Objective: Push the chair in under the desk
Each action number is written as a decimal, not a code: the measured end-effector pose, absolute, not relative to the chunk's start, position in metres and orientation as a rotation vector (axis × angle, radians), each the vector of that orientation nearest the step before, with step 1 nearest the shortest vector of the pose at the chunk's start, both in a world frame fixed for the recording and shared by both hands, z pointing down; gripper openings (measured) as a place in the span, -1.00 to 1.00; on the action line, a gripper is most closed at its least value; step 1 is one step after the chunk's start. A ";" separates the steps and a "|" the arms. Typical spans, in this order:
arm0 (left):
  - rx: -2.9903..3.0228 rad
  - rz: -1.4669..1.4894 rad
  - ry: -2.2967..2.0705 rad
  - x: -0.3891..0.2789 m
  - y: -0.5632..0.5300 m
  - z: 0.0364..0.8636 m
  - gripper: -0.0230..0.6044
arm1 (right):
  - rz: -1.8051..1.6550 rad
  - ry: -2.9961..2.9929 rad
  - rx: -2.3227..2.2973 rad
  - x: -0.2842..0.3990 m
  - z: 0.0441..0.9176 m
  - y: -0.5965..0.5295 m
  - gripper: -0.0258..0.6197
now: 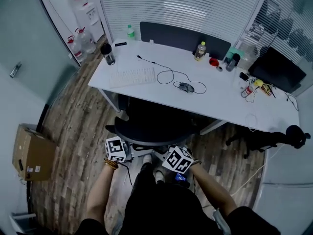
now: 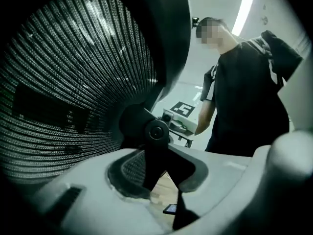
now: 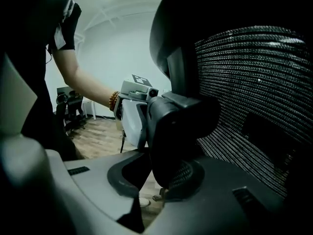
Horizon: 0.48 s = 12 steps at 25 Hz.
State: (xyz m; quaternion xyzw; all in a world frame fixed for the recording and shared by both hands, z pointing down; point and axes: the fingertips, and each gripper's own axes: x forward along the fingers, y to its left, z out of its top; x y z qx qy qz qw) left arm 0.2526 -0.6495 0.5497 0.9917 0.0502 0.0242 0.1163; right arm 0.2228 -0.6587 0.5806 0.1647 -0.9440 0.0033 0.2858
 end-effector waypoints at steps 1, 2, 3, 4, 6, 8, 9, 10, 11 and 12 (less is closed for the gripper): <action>2.911 0.067 0.140 0.254 -0.655 0.550 -0.64 | 0.013 -2.523 0.454 0.225 0.581 -0.664 -0.72; 2.918 0.058 0.123 0.256 -0.661 0.550 -0.63 | 0.018 -2.522 0.470 0.227 0.581 -0.670 -0.72; 2.924 0.044 0.098 0.259 -0.666 0.550 -0.63 | 0.027 -2.522 0.488 0.230 0.581 -0.674 -0.72; 2.927 0.024 0.066 0.262 -0.671 0.551 -0.61 | 0.035 -2.520 0.507 0.233 0.581 -0.678 -0.72; 2.923 -0.023 -0.006 0.267 -0.682 0.552 -0.57 | 0.042 -2.516 0.549 0.240 0.581 -0.687 -0.72; 2.916 -0.047 -0.071 0.270 -0.696 0.552 -0.52 | 0.037 -2.513 0.602 0.246 0.580 -0.700 -0.72; 2.916 -0.048 -0.098 0.271 -0.703 0.551 -0.51 | 0.036 -2.511 0.631 0.248 0.579 -0.706 -0.72; 2.916 -0.045 -0.122 0.273 -0.710 0.551 -0.48 | 0.037 -2.509 0.662 0.249 0.578 -0.713 -0.71; 2.914 -0.042 -0.143 0.274 -0.716 0.551 -0.46 | 0.040 -2.505 0.695 0.252 0.578 -0.719 -0.71; 2.911 -0.039 -0.163 0.276 -0.722 0.551 -0.45 | 0.043 -2.499 0.733 0.254 0.578 -0.724 -0.69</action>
